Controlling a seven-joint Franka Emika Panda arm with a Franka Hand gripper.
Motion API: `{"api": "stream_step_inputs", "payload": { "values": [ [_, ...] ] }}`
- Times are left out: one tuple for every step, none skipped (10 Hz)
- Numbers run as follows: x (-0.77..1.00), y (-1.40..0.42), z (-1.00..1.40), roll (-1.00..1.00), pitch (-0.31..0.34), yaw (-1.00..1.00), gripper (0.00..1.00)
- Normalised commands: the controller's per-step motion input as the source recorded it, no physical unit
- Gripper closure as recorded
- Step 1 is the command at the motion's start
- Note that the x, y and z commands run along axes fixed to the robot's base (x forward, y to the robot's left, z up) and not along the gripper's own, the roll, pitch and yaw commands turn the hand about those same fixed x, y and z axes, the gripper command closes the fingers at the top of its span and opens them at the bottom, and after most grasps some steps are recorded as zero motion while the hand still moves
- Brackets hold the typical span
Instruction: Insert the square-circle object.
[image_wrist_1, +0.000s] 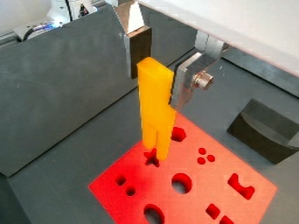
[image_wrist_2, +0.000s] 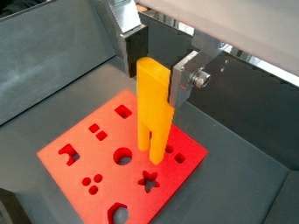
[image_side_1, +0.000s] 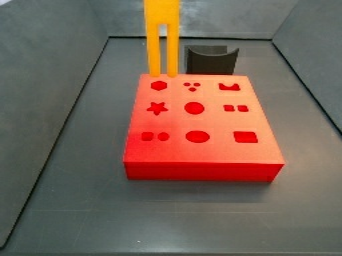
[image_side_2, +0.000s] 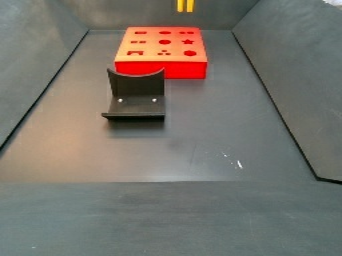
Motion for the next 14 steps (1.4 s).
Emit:
{"api": "stream_step_inputs", "payload": {
  "values": [
    [0.16, -0.16, -0.13, 0.00, 0.000, 0.00, 1.00],
    [0.00, -0.18, -0.34, -0.10, -0.040, 0.00, 1.00],
    [0.18, -0.38, -0.42, -0.05, -0.066, -0.04, 1.00],
    [0.15, -0.39, -0.49, -0.19, -0.171, 0.00, 1.00],
    [0.15, -0.34, -0.56, -0.18, -0.170, 0.11, 1.00],
    [0.01, -0.21, -0.44, -0.06, -0.101, 0.15, 1.00],
    [0.00, -0.09, -0.29, 0.10, -0.009, 0.01, 1.00],
    [-0.34, -0.05, -0.28, 0.28, -0.031, 0.00, 1.00],
    [-0.39, -0.26, -0.43, 0.32, -0.017, 0.07, 1.00],
    [-0.22, -0.27, -0.38, 0.26, 0.000, 0.07, 1.00],
    [0.00, -0.21, -0.32, 0.08, 0.000, 0.07, 1.00],
    [0.29, -0.12, -0.21, 0.00, 0.000, 0.15, 1.00],
    [0.29, 0.00, -0.18, 0.00, 0.000, 0.23, 1.00],
    [0.03, 0.00, -0.23, 0.00, 0.000, 0.17, 1.00]
  ]
}}
